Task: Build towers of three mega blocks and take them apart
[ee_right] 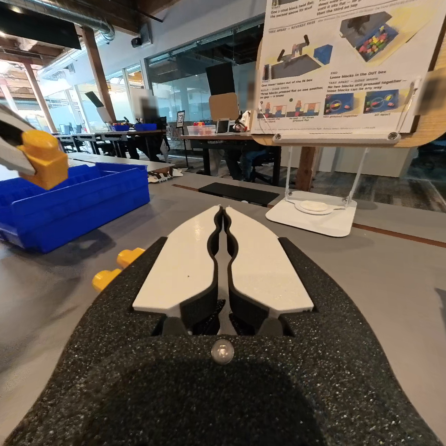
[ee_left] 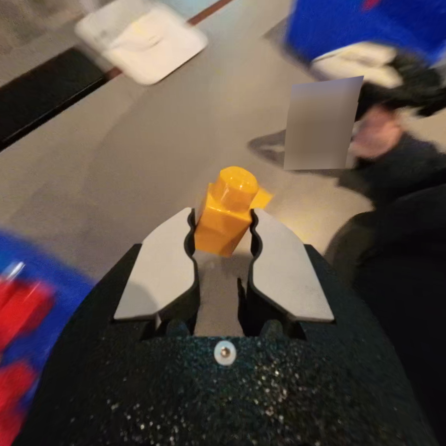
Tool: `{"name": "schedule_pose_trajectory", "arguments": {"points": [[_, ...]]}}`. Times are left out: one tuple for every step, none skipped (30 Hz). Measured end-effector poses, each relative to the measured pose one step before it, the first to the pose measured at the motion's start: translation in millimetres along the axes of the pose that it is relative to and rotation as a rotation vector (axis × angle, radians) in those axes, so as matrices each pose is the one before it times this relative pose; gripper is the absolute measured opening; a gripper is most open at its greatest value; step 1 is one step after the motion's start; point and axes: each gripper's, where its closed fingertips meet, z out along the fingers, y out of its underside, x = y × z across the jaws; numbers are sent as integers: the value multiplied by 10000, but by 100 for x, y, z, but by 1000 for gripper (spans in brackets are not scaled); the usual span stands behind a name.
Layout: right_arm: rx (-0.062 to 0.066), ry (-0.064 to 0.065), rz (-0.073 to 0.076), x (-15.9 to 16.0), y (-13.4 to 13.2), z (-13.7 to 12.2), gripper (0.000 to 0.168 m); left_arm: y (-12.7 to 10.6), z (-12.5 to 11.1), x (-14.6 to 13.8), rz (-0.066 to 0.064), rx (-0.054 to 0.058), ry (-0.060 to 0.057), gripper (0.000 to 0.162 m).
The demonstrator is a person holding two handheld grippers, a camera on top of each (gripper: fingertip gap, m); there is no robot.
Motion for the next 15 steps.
{"name": "schedule_pose_trajectory", "arguments": {"points": [[-6, 114, -70, 285, -3, -77, 0, -1382, 1671, 2478, 370, 395, 874, 43], [-5, 81, -21, 261, 5, -82, 0, -716, 2049, 1830, 332, 22, 701, 43], [1, 77, 3, 296, -16, -95, 0, -136, 2198, 1178, 273, -327, 526, 43], [12, 87, -10, 308, -53, -124, 0, 143, 2182, 687, 223, -514, 374, 43], [18, 107, -40, 343, -84, -143, 0, 175, 2025, 391, 205, -557, 265, 43], [15, 133, -77, 378, -90, -151, 0, 129, 1814, 207, 201, -545, 194, 43], [15, 144, -99, 383, -80, -159, 0, 84, 1595, 65, 228, -532, 123, 43], [8, 121, -96, 328, -58, -150, 0, 127, 1329, -172, 223, -552, -27, 43], [-6, 94, -67, 281, -14, -121, 0, 57, 1112, -394, 208, -493, -171, 43], [-12, 54, -37, 212, 17, -93, 0, -122, 970, -436, 177, -326, -178, 43], [-25, 40, -7, 185, 67, -78, 0, -72, 876, -217, 82, -318, -17, 43], [-25, 20, 9, 138, 60, -50, 0, 86, 772, -85, 33, -400, 77, 43], [-8, 13, 1, 108, 17, -46, 0, 145, 692, -152, 49, -418, 9, 44], [-7, 29, -12, 120, 16, -37, 0, 125, 615, -216, 117, -367, -61, 44], [-5, 20, -15, 89, 4, -36, 0, 83, 554, -165, 158, -292, -63, 44]]}}
